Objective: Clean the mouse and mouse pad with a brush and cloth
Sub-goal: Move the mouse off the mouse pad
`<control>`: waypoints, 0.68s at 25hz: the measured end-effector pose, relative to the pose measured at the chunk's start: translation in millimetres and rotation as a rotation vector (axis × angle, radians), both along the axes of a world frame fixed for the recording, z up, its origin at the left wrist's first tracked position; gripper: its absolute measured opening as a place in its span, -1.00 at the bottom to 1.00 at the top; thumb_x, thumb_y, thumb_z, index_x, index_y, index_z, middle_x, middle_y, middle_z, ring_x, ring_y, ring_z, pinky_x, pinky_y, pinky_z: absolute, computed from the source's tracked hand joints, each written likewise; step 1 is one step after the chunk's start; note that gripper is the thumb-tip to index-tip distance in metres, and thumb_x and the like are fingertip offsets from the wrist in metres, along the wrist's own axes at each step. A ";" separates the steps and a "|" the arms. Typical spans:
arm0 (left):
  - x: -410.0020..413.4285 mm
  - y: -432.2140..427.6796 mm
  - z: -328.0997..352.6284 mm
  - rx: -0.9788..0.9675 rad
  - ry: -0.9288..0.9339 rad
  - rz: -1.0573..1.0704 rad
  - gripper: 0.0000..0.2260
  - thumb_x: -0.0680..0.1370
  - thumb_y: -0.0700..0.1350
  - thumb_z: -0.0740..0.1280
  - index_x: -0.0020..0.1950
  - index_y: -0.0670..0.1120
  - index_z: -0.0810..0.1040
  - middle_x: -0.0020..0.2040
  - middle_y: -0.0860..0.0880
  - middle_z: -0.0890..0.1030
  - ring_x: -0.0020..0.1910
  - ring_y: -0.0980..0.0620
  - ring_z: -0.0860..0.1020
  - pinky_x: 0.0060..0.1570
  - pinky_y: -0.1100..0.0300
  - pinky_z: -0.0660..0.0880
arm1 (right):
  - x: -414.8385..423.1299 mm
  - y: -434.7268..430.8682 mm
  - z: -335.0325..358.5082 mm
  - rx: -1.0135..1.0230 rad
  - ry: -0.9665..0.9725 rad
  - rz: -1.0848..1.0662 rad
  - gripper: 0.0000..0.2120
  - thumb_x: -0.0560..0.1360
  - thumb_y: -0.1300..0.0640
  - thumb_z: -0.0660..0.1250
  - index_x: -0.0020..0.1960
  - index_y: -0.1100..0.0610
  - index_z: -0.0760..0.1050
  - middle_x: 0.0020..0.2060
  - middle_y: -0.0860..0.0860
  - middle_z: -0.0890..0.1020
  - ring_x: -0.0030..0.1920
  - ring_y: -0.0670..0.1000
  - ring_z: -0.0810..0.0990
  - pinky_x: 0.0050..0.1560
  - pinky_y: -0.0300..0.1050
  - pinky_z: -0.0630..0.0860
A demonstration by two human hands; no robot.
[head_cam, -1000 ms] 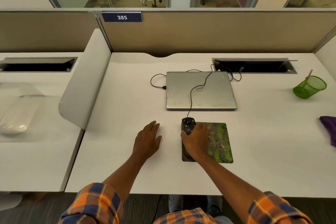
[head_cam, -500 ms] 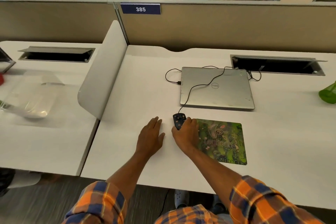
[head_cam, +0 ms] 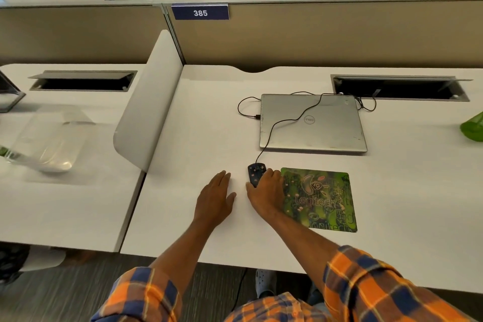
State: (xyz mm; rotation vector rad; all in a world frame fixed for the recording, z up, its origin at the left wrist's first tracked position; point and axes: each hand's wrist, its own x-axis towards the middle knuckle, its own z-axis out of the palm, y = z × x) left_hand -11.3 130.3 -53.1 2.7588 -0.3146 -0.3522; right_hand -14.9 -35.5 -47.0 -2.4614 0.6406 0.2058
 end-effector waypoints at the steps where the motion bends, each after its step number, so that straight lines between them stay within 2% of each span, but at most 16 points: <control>1: 0.1 -1.3 0.5 -0.002 -0.004 -0.003 -0.42 0.71 0.05 0.28 0.70 -0.07 0.22 0.70 -0.05 0.25 0.68 -0.03 0.25 0.60 0.01 0.33 | -0.1 -0.4 0.6 0.007 0.006 0.000 -0.30 0.56 -0.18 0.47 0.49 0.22 0.35 0.40 0.14 0.46 0.40 0.17 0.45 0.28 0.04 0.59; 6: 0.9 -9.6 5.6 -0.017 -0.036 -0.024 -0.45 0.71 0.02 0.29 0.68 -0.08 0.28 0.67 -0.06 0.33 0.65 -0.05 0.31 0.58 0.02 0.35 | -3.3 -9.5 5.6 0.067 -0.011 -0.004 -0.28 0.56 -0.24 0.45 0.47 0.23 0.36 0.40 0.15 0.46 0.41 0.18 0.43 0.31 0.08 0.54; 9: 2.6 -22.1 13.3 -0.083 -0.162 -0.031 -0.57 0.68 -0.09 0.35 0.56 -0.10 0.48 0.49 -0.08 0.57 0.46 -0.10 0.54 0.38 -0.02 0.52 | -5.4 -25.0 10.6 0.076 -0.032 -0.013 -0.36 0.58 -0.21 0.44 0.43 0.20 0.38 0.37 0.14 0.47 0.38 0.18 0.45 0.25 0.10 0.57; 12: 10.3 -47.3 20.9 -0.140 -0.257 -0.076 -0.64 0.63 -0.18 0.41 0.44 -0.12 0.59 0.30 -0.09 0.69 0.25 -0.14 0.66 0.19 -0.04 0.62 | -8.1 -54.4 15.4 0.097 -0.069 -0.029 -0.43 0.61 -0.14 0.42 0.45 0.20 0.40 0.35 0.13 0.49 0.37 0.17 0.47 0.23 0.10 0.59; 14: 15.5 -67.2 25.0 -0.173 -0.257 -0.103 -0.66 0.63 -0.19 0.40 0.42 -0.14 0.60 0.28 -0.12 0.70 0.22 -0.16 0.66 0.18 -0.05 0.63 | -10.2 -78.2 17.3 0.113 -0.093 -0.043 -0.47 0.62 -0.09 0.39 0.46 0.20 0.41 0.34 0.12 0.50 0.34 0.15 0.49 0.25 0.10 0.57; 17: 19.5 -106.0 29.0 -0.199 -0.210 -0.160 -0.64 0.67 -0.13 0.36 0.48 -0.12 0.56 0.36 -0.11 0.65 0.31 -0.14 0.62 0.29 -0.06 0.59 | -13.7 -122.3 20.1 0.118 -0.111 -0.105 -0.51 0.64 -0.01 0.35 0.50 0.17 0.42 0.39 0.11 0.52 0.36 0.13 0.52 0.24 0.03 0.56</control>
